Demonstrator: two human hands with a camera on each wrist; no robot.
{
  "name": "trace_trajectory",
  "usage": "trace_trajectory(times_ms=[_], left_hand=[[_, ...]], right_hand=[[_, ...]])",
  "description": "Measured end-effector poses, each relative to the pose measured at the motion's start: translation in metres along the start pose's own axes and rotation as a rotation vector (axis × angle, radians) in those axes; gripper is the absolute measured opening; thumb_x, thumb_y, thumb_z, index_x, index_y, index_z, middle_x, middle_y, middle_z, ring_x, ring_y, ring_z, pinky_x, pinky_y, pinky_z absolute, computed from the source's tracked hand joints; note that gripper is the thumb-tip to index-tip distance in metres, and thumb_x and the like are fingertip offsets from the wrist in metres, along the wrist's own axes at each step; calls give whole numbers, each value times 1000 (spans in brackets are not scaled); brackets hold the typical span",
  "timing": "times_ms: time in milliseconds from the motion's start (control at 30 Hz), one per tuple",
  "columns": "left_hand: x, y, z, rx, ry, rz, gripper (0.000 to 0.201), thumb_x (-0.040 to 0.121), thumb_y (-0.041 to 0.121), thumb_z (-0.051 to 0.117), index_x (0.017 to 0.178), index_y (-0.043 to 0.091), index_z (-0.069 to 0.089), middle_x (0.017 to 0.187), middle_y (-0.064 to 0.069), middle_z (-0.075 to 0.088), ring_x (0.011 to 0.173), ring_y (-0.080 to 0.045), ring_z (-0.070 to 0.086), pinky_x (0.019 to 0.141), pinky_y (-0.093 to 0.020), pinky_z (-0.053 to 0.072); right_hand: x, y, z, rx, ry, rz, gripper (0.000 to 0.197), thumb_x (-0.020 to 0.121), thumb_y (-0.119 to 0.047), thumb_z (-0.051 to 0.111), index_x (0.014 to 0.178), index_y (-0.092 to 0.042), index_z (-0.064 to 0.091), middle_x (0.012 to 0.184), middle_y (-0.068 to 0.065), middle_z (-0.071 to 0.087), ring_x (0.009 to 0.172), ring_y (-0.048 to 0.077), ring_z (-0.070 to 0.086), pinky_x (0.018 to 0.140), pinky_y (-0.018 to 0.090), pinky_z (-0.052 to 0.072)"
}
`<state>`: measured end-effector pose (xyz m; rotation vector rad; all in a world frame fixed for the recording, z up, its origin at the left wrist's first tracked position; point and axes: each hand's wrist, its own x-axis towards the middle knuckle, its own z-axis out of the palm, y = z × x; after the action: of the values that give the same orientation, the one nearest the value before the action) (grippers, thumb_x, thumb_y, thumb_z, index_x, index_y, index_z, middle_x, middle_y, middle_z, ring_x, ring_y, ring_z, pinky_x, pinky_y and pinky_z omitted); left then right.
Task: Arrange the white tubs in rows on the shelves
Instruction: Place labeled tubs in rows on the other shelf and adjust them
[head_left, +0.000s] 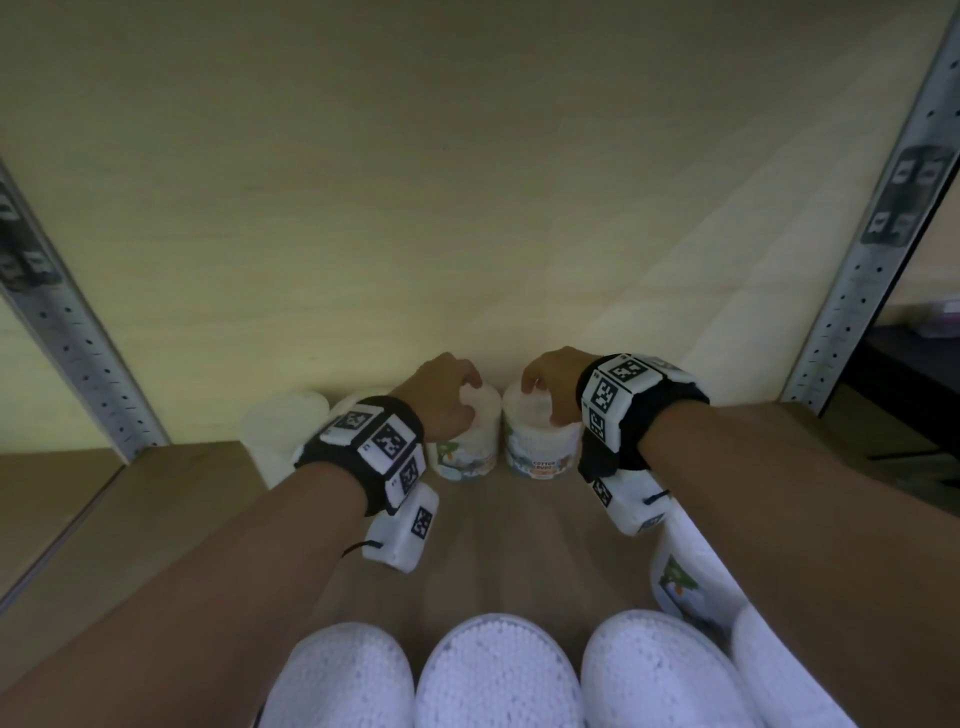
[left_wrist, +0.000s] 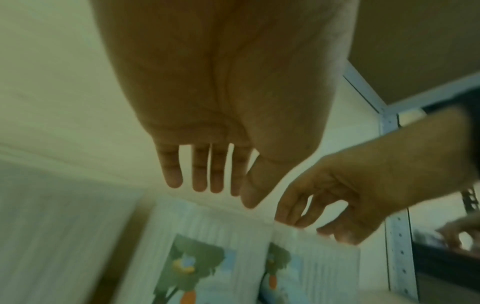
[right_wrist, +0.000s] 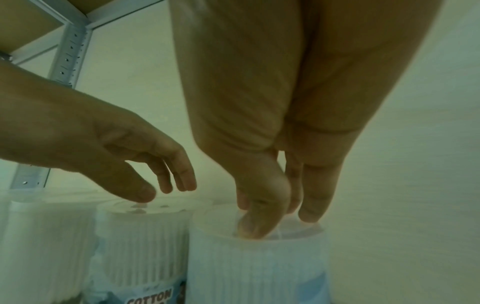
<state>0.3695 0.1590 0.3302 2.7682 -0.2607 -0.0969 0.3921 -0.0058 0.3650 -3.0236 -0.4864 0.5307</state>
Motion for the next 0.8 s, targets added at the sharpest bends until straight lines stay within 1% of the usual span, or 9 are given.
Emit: trace_trajectory(times_ms=[67, 133, 200, 267, 400, 533, 633, 733, 800], left_hand=[[0, 3, 5, 70, 85, -80, 43, 92, 34, 54, 128, 12, 47, 132, -11, 40, 126, -30, 39, 103, -41, 39], [0, 6, 10, 145, 105, -142, 52, 91, 46, 51, 128, 9, 46, 132, -13, 40, 126, -31, 38, 104, -45, 39], [2, 7, 13, 187, 86, -155, 57, 90, 51, 50, 128, 9, 46, 133, -13, 40, 126, -31, 39, 104, -45, 39], [3, 6, 14, 201, 66, -147, 59, 90, 53, 50, 128, 9, 46, 133, -14, 41, 125, -31, 40, 103, -45, 40], [3, 7, 10, 209, 24, -132, 58, 91, 49, 52, 131, 9, 45, 135, -14, 41, 126, -31, 40, 105, -45, 39], [3, 7, 7, 199, -14, -101, 52, 93, 41, 53, 134, 11, 43, 139, -12, 39, 129, -29, 40, 107, -43, 37], [3, 4, 4, 131, -53, -91, 49, 94, 30, 55, 138, 15, 41, 146, -9, 35, 132, -27, 39, 109, -39, 36], [4, 1, 1, 68, -82, -66, 48, 94, 16, 55, 140, 16, 40, 149, -6, 34, 133, -26, 41, 105, -33, 37], [5, -1, 0, 55, -98, -59, 49, 93, 12, 55, 139, 17, 41, 149, -6, 35, 132, -26, 42, 104, -33, 38]], right_hand=[[0, -1, 0, 1, -4, 8, 42, 100, -6, 42, 141, 4, 42, 146, 17, 44, 135, 29, 43, 110, 32, 33], [-1, -1, -2, -2, -2, 5, 43, 100, -8, 42, 141, 3, 42, 147, 16, 43, 136, 29, 42, 110, 32, 33], [-2, -1, -3, -4, -1, 2, 42, 101, -10, 42, 141, 1, 42, 148, 14, 41, 135, 28, 42, 109, 31, 33], [-3, -1, -2, -22, -2, -4, 42, 101, -10, 42, 142, 0, 41, 149, 13, 40, 135, 28, 43, 108, 30, 34], [-4, -1, -1, -64, 22, -41, 46, 98, -9, 47, 143, -3, 39, 151, 12, 37, 134, 28, 43, 106, 29, 35], [-6, -1, 1, -104, 44, -70, 49, 95, -9, 53, 142, -3, 40, 149, 12, 38, 133, 27, 43, 104, 29, 36], [-5, 1, 2, -108, 52, -79, 47, 96, -9, 50, 142, -3, 41, 149, 11, 38, 133, 27, 43, 103, 28, 36], [-3, 1, 2, -95, 40, -75, 44, 98, -8, 47, 141, -2, 41, 149, 12, 38, 133, 27, 43, 105, 28, 35], [-3, 1, 1, -93, 41, -74, 43, 98, -8, 47, 140, -2, 42, 148, 12, 40, 133, 27, 44, 104, 29, 36]])
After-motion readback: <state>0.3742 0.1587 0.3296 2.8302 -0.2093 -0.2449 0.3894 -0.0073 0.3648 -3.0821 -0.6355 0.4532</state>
